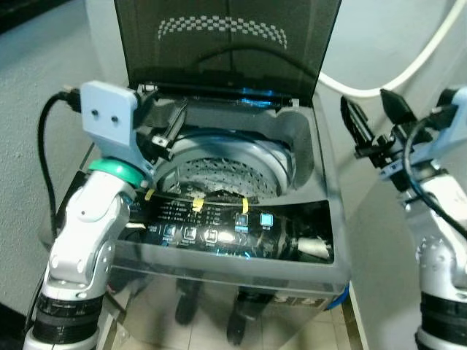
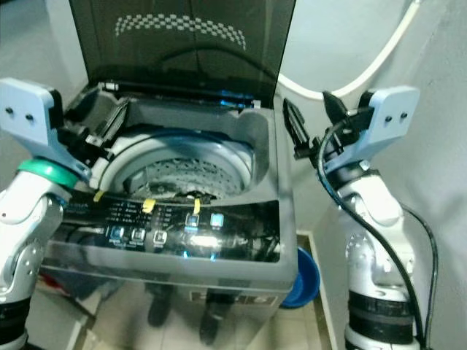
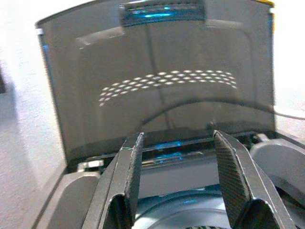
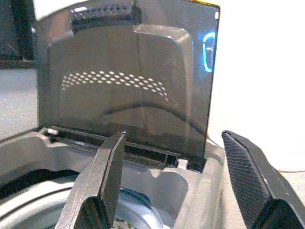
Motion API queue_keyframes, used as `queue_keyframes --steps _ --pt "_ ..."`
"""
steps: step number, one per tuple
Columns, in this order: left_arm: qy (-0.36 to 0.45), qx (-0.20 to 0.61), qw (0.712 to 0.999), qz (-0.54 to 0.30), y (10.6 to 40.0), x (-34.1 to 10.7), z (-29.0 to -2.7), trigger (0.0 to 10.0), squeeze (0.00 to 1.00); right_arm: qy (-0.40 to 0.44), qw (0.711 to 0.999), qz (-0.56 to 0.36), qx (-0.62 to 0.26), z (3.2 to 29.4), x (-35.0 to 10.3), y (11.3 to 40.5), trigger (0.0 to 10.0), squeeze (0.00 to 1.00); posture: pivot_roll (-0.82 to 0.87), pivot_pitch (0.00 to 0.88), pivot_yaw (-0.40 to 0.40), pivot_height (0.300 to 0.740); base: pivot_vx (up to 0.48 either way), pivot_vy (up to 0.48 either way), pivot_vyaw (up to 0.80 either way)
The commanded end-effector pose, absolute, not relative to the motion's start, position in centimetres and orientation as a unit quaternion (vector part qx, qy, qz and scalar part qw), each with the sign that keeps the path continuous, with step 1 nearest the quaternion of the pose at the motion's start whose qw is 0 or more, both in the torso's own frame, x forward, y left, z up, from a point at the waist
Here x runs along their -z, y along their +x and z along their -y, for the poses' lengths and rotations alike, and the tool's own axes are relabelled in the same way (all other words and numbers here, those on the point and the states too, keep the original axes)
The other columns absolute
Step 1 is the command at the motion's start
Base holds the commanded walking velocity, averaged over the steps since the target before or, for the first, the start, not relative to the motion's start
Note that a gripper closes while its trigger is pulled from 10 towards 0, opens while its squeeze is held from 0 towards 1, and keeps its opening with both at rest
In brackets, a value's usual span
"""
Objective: Clothes washing
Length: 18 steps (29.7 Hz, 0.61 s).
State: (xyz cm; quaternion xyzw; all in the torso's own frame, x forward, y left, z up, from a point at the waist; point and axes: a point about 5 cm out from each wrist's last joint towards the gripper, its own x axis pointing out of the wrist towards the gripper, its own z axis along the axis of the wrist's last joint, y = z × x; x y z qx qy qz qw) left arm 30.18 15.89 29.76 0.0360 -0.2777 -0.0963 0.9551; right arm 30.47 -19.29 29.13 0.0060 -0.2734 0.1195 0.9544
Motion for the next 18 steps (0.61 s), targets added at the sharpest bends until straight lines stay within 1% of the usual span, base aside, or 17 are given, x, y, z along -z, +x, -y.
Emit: queue_keyframes --steps 1,2,4,6,11,18 --pt "0.033 0.077 0.958 0.273 30.5 -29.4 -16.3 10.0 0.0 -0.003 0.96 0.257 -0.114 18.5 -27.9 30.6 10.0 0.0 0.03 0.014 0.011 0.74 0.0 0.0 0.0" --pt "0.027 0.071 0.961 0.268 30.8 -29.2 -16.5 10.0 0.0 0.0 0.959 0.248 -0.135 16.9 -27.0 30.6 10.0 0.0 0.02 0.003 0.015 0.74 0.0 0.0 0.0" --pt "0.023 0.071 0.962 0.263 31.1 -29.0 -16.5 10.0 0.0 0.003 0.954 0.244 -0.174 15.2 -26.4 30.4 10.0 0.0 0.02 0.0 0.019 0.74 0.0 0.0 0.0" --pt "0.022 0.068 0.963 0.261 31.3 -28.8 -16.6 10.0 0.0 0.005 0.95 0.245 -0.194 14.3 -26.1 30.3 10.0 0.0 0.02 0.0 0.02 0.74 0.0 0.0 0.0" --pt "0.047 0.06 0.963 0.26 31.6 -28.5 -16.7 10.0 0.0 0.011 0.951 0.244 -0.191 13.8 -25.8 30.5 10.0 0.0 0.03 0.0 0.013 0.74 0.0 0.0 0.0" --pt "0.063 0.057 0.964 0.251 31.8 -27.6 -16.5 10.0 0.0 -0.01 0.956 0.222 -0.191 14.1 -24.2 30.1 10.0 0.0 0.05 0.0 -0.013 0.74 0.0 0.0 0.0"
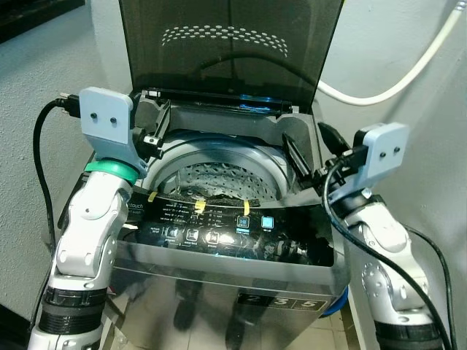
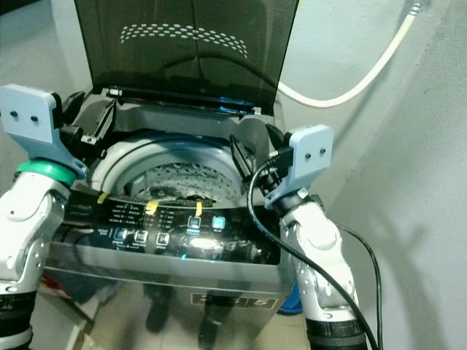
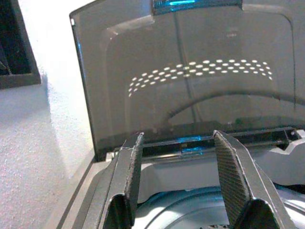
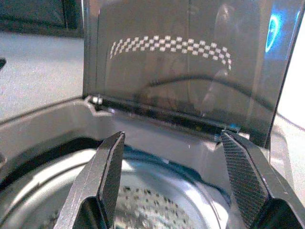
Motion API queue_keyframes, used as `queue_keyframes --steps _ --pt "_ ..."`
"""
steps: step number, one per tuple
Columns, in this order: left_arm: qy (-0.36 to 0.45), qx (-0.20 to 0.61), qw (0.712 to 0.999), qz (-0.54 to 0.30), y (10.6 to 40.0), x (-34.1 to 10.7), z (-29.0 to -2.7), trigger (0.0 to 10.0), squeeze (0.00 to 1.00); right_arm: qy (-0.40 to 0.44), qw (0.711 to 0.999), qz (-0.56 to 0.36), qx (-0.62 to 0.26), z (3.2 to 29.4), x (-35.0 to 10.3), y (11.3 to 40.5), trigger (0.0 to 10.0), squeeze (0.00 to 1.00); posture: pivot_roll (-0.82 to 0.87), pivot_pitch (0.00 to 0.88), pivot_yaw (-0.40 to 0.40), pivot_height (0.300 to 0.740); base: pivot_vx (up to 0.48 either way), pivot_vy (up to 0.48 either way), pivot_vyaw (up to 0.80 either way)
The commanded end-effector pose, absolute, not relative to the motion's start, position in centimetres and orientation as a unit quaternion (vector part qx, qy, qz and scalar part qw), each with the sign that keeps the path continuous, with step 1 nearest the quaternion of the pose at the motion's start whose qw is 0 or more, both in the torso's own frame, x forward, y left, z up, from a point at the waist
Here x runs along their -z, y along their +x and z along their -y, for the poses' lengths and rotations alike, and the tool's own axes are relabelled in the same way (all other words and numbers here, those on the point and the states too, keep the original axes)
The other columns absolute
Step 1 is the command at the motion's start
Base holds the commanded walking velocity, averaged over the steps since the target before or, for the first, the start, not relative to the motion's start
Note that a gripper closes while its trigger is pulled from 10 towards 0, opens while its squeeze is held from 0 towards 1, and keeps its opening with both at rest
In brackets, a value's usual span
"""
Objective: Clothes washing
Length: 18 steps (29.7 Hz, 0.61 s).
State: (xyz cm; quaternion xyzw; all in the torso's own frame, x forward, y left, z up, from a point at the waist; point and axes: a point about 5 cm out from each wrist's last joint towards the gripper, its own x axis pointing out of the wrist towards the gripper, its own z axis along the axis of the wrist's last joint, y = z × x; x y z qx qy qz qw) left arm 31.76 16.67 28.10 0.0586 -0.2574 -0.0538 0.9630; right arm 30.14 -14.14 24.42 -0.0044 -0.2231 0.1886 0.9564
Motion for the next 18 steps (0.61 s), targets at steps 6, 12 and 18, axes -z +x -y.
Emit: queue_keyframes --steps 6,12,18 --pt "0.061 0.065 0.965 0.246 31.9 -26.9 -15.8 10.0 0.0 0.003 0.958 0.232 -0.17 13.7 -24.6 31.8 10.0 0.0 0.05 0.0 -0.01 0.74 0.0 0.0 0.0" --pt "0.043 0.061 0.968 0.239 32.3 -26.5 -15.6 10.0 0.0 0.029 0.96 0.231 -0.157 13.3 -25.1 33.0 10.0 0.0 0.04 0.0 -0.013 0.74 0.0 0.0 0.0" --pt "0.044 0.055 0.967 0.244 32.4 -26.6 -15.6 10.0 0.0 0.05 0.961 0.228 -0.151 13.3 -24.9 33.1 10.0 0.0 0.05 0.0 -0.01 0.74 0.0 0.0 0.0"
